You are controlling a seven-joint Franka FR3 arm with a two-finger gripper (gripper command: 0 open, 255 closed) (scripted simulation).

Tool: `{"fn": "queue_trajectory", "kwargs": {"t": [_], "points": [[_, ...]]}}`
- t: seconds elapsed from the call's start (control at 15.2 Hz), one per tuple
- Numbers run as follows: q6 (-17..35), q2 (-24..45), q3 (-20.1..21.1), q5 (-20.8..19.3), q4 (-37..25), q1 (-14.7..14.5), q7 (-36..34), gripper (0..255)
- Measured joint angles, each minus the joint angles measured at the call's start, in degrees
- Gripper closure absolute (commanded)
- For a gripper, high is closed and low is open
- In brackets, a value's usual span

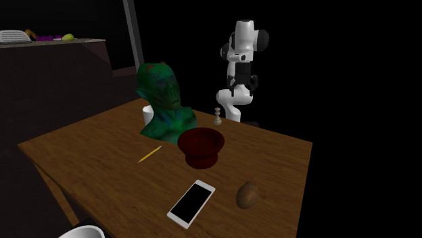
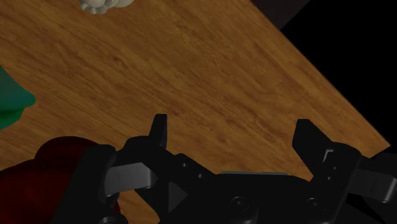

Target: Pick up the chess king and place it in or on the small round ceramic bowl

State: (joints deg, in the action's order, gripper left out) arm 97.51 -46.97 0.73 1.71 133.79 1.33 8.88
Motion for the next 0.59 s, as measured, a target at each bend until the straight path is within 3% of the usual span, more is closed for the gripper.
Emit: {"fn": "queue_trajectory", "kwargs": {"t": [0.2, 0.59], "points": [[1.0, -2.1, -0.9, -1.0, 2.5, 0.6, 0.9, 0], [6.1, -11.9, -4.7, -5.7, 14.2, 3.8, 4.4, 0]]}}
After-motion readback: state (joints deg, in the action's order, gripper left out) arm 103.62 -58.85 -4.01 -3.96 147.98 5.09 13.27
